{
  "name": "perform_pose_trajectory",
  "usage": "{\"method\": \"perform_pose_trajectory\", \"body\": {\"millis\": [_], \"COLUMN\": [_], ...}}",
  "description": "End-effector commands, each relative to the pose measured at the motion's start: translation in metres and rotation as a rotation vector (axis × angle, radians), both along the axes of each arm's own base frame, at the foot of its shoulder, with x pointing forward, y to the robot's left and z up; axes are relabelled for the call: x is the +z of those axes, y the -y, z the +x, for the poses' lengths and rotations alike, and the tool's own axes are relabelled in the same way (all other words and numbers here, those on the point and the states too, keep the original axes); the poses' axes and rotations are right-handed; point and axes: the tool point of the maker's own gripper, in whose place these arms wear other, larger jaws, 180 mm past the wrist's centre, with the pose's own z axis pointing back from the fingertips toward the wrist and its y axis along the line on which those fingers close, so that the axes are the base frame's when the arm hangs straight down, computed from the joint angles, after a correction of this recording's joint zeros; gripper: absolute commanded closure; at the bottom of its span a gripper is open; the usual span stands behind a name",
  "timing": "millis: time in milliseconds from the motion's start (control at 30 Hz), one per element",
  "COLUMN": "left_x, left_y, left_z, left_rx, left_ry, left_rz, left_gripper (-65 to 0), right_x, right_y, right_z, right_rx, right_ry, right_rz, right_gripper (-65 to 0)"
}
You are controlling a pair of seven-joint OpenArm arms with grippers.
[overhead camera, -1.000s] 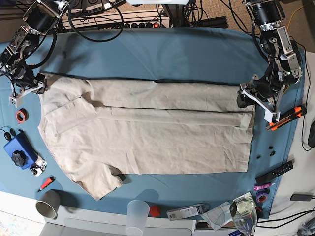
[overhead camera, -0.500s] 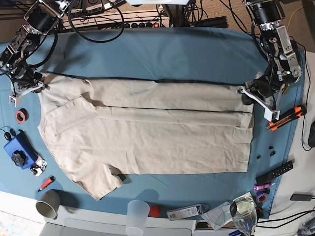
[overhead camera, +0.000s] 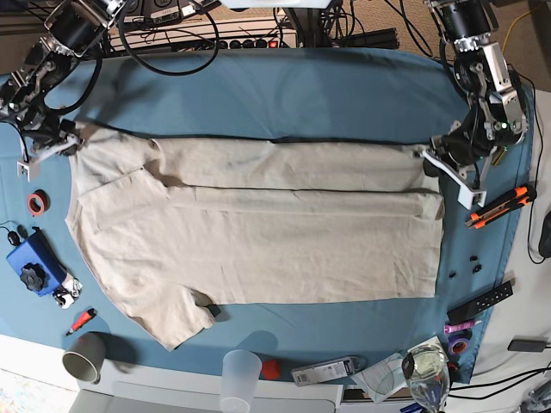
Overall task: Fold the T-shirt properly
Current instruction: 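Regrasp the folded edge corners with both grippers, then pull the folded edge back toward the robot with both grippers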
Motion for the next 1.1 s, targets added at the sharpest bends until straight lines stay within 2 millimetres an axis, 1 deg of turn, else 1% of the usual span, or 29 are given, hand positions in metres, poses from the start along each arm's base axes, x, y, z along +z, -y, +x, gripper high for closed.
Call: {"method": "perform_pose_trajectory", "body": {"millis": [0, 100, 267, 367, 433, 533, 667, 867, 933, 1000, 1033, 1067], "left_x": [0.001, -0.002, -0.005, -0.003, 0.000, 0.003, 0.003, 0.003, 0.003, 0.004, 0.004, 0.004], "left_y": [-0.003, -0.003, -0.003, -0.003, -0.003, -0.003, -0.003, -0.003, -0.003, -0.003, -0.004, -0.004], "left_z": [-0.006, -0.017, -0.037, -0.043, -0.043, -0.039, -0.039, -0.039, -0.038, -0.037, -0.037, -0.037], "left_rx": [-0.010, -0.015, -0.024, -0.030, -0.031, -0.028, -0.028, -0.028, -0.027, -0.025, -0.025, -0.025], "left_ry": [-0.024, -0.037, -0.064, -0.059, -0.049, -0.033, -0.032, -0.031, -0.027, -0.021, -0.021, -0.021], "left_rz": [0.022, 0.030, 0.047, 0.060, 0.064, 0.065, 0.065, 0.065, 0.065, 0.065, 0.066, 0.066], "left_gripper": [0.0, 0.0, 0.0, 0.0, 0.0, 0.0, 0.0, 0.0, 0.0, 0.0, 0.0, 0.0], "right_x": [0.022, 0.029, 0.021, 0.017, 0.017, 0.023, 0.029, 0.026, 0.024, 0.023, 0.023, 0.022], "right_y": [0.011, 0.014, 0.023, 0.025, 0.025, 0.026, 0.027, 0.027, 0.024, 0.022, 0.022, 0.022], "right_z": [0.008, 0.003, -0.020, -0.031, -0.030, -0.021, -0.012, -0.015, -0.017, -0.020, -0.020, -0.020], "right_rx": [-0.003, 0.010, 0.014, 0.018, 0.029, 0.028, 0.026, 0.028, 0.060, 0.084, 0.084, 0.084], "right_ry": [0.058, 0.056, -0.015, -0.039, -0.023, 0.022, 0.058, 0.031, 0.015, -0.002, -0.003, -0.005], "right_rz": [-0.036, -0.044, -0.071, -0.079, -0.089, -0.099, -0.104, -0.103, -0.105, -0.107, -0.107, -0.107], "right_gripper": [0.0, 0.0, 0.0, 0.0, 0.0, 0.0, 0.0, 0.0, -0.1, -12.0, -17.0, -20.5]}}
